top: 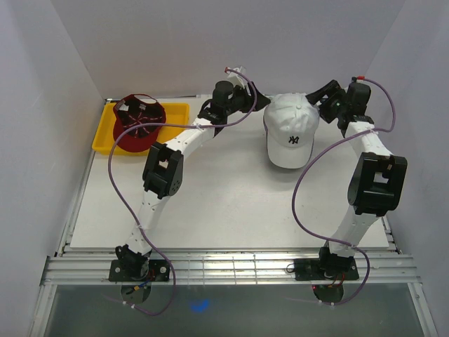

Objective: Stack the hats

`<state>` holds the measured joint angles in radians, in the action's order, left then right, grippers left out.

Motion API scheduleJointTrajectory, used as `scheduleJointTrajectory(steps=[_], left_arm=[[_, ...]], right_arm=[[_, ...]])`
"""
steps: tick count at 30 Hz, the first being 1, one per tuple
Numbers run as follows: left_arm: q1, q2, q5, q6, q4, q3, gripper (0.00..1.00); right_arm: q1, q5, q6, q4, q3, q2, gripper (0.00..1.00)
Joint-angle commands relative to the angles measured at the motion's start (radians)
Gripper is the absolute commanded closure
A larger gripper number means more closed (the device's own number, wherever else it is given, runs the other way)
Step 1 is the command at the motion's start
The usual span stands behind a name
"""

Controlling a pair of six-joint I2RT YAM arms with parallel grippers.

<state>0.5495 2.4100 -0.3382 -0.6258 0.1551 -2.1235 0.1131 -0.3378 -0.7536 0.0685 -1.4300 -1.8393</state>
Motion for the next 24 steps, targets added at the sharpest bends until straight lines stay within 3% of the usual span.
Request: scheduleJointTrajectory(steps=[1,9,14,24], left_arm=[[-0.013,-0.123,-0.027,0.028,-0.008,-0.036,0.33],[-0.034,-0.157,-0.047,0.026,-0.014,-0.020,0.33],[-0.037,-0.230,-0.065,0.021,0.018,0.082,0.34],[-0.014,-0.330,-0.117,-0.022,0.064,0.258,0.36]], right_arm=[[0.011,-0.012,-0.007,-0.041,-0.086,0.000,0.18],[0.020,0.016,-0.030,-0.088,-0.150,0.006,0.17],[0.031,0.055,-0.027,-0.098,-0.103,0.067,0.17],[0.045,0.085,-0.024,-0.082,0.136,0.265,0.34]])
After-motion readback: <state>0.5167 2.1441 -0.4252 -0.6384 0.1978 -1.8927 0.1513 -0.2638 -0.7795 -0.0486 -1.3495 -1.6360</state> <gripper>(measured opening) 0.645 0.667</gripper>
